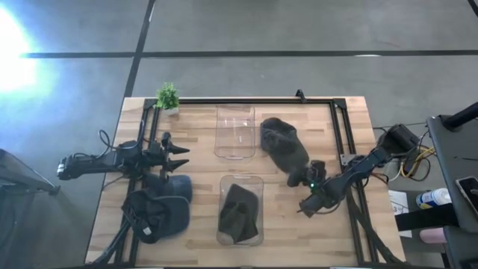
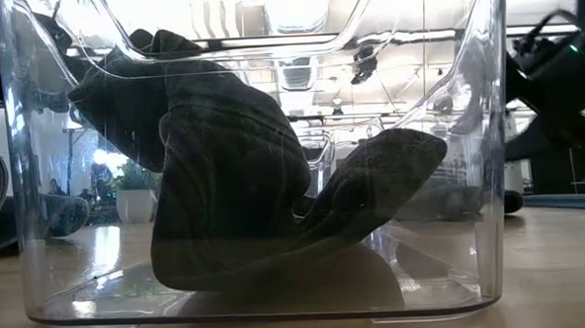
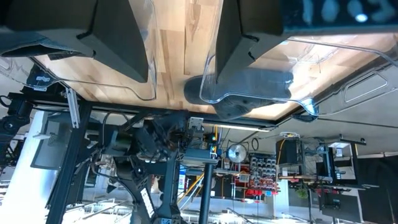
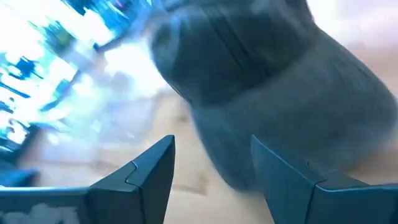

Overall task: Pick & Place hat
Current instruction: Put the black cap into the bottom transparent bin

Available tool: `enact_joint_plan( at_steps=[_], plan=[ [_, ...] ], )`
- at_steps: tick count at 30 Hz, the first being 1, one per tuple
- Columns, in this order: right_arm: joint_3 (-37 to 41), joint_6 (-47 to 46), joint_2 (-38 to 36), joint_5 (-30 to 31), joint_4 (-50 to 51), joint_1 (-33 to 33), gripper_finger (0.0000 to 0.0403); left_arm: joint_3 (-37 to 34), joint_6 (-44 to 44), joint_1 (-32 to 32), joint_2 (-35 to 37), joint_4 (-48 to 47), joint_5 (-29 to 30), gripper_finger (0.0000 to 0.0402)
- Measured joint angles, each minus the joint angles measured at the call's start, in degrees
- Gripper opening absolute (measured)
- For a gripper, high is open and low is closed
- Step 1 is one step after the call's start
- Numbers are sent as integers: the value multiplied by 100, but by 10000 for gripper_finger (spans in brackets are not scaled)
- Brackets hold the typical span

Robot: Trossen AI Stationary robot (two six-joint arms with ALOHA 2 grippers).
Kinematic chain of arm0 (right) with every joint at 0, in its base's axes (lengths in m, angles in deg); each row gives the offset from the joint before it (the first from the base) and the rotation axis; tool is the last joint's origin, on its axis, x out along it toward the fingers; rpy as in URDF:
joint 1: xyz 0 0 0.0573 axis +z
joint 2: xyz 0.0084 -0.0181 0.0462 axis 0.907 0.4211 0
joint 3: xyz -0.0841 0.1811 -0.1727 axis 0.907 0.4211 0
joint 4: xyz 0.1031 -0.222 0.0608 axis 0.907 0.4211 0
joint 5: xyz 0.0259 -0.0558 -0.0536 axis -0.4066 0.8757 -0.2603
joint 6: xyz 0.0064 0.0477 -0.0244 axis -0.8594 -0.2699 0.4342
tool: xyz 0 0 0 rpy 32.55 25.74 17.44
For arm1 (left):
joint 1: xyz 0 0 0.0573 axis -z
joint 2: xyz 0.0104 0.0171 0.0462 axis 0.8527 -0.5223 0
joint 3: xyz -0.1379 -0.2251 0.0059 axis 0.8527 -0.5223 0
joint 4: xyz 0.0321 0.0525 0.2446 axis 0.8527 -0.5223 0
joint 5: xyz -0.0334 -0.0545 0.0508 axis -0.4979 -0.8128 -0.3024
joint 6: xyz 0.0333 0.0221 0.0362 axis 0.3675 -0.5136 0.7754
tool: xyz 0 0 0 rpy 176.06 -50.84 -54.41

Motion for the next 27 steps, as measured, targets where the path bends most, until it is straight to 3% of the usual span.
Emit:
enact_joint_plan(
  at_steps=[5,12,17,21,27],
  plan=[
    [1,248,-756,261,106,-221,206,0,-2,-1,0,2,2,181],
    [339,-11,-2169,-1895,764,-1101,206,0,-1,-2,-1,1,2,181],
    [1026,5,-2905,-2984,-8,-1286,206,0,0,0,-2,2,2,181],
    [1601,-16,-2991,-3046,-1201,-1287,206,0,0,-2,-2,2,2,181],
    [1868,-214,-2625,-3122,-1464,-1313,206,0,-1,-1,-2,2,2,181]
  ],
)
